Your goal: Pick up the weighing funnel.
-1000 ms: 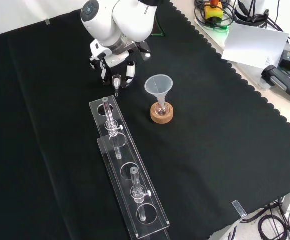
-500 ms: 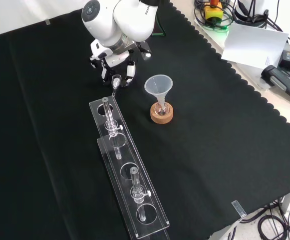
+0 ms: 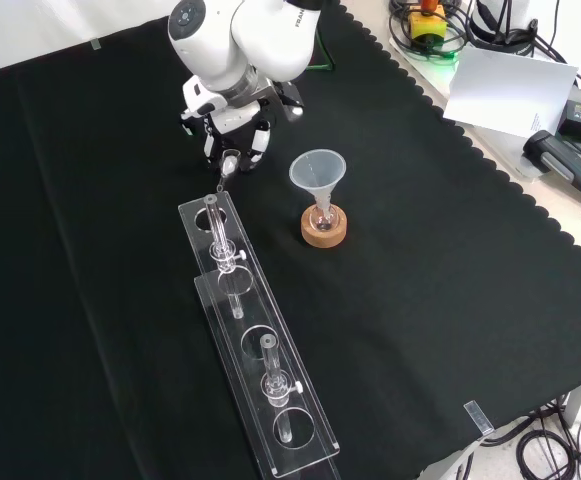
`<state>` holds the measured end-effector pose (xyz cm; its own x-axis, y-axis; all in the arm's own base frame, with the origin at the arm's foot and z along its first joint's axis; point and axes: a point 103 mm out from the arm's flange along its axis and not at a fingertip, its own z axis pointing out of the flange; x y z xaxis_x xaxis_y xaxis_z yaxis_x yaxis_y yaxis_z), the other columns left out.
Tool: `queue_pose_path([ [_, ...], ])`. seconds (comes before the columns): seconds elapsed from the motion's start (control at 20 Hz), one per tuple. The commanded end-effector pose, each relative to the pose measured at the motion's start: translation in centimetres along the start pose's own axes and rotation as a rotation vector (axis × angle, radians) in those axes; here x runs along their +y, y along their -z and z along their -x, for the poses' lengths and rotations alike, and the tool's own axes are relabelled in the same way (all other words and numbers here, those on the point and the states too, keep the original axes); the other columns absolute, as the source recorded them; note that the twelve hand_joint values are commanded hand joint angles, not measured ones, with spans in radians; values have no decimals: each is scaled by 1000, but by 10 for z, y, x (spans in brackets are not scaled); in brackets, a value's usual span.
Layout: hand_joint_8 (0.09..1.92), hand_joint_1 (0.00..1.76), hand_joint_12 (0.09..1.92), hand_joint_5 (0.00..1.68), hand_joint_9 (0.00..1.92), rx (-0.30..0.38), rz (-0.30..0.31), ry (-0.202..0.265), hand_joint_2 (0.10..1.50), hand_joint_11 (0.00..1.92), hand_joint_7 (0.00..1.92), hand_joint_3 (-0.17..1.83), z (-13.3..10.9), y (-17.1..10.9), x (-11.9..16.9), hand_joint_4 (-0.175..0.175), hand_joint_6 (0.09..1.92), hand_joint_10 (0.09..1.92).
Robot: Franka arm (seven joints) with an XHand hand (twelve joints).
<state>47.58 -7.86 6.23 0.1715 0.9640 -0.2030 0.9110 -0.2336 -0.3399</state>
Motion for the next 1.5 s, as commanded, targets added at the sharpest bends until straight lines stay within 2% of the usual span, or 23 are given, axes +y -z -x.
queue_pose_path([
  [0.05,387,1098,1381,1291,1167,19,12,-11,795,0,1469,370,1,1,-1,175,526,215],
  [0.85,357,1106,1391,1314,1191,74,45,-46,755,0,1504,435,12,14,-10,175,503,191],
  [1.5,350,1108,1395,1317,1199,73,85,-71,743,0,1515,455,27,47,-32,175,505,186],
])
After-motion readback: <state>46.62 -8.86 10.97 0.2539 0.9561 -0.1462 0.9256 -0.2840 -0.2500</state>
